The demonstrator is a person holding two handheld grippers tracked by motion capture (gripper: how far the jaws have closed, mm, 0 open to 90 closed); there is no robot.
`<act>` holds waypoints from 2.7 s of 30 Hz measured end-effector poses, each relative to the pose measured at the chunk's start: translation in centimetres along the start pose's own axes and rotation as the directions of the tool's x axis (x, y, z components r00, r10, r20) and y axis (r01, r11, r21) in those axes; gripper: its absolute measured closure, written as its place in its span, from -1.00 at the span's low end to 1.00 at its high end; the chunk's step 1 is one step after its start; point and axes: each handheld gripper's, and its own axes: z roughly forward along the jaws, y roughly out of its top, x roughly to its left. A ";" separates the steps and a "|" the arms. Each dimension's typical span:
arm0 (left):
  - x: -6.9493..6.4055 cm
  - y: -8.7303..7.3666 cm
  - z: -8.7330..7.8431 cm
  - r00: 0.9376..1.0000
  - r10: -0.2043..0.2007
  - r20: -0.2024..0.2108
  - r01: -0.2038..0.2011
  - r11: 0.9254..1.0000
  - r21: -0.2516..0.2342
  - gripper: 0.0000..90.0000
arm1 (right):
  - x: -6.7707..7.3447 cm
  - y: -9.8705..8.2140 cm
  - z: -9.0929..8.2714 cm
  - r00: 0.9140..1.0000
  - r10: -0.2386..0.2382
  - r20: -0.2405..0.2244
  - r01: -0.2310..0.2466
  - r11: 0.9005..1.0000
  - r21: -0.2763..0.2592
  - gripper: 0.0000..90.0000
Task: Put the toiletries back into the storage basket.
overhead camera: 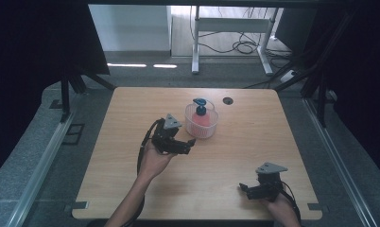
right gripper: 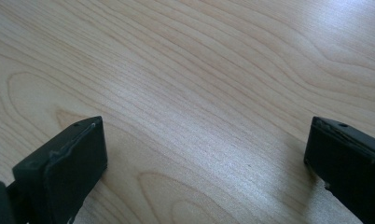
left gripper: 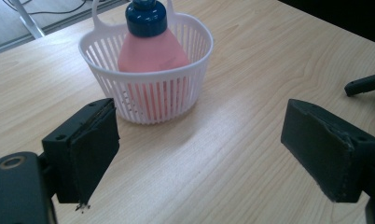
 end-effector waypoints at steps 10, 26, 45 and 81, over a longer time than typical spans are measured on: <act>0.0 -1.4 -1.3 1.000 -0.017 0.005 0.017 1.000 -0.018 -0.75 | 0.0 0.0 0.0 1.000 0.000 0.000 0.000 1.000 0.001 -1.00; -0.2 -4.1 -2.9 0.999 -0.040 0.004 0.040 0.999 -0.025 -0.75 | 0.0 0.0 0.0 1.000 0.001 0.000 -0.001 1.000 0.001 -1.00; 0.0 -7.2 -6.1 0.998 -0.053 -0.025 0.051 0.997 -0.052 -0.75 | 0.1 0.0 0.0 1.000 0.004 0.003 -0.004 1.000 -0.001 -1.00; -0.7 -14.6 -6.0 0.995 -0.088 -0.050 0.088 0.996 -0.008 -0.75 | 0.1 0.0 0.0 1.000 0.004 0.005 -0.004 1.000 0.000 -1.00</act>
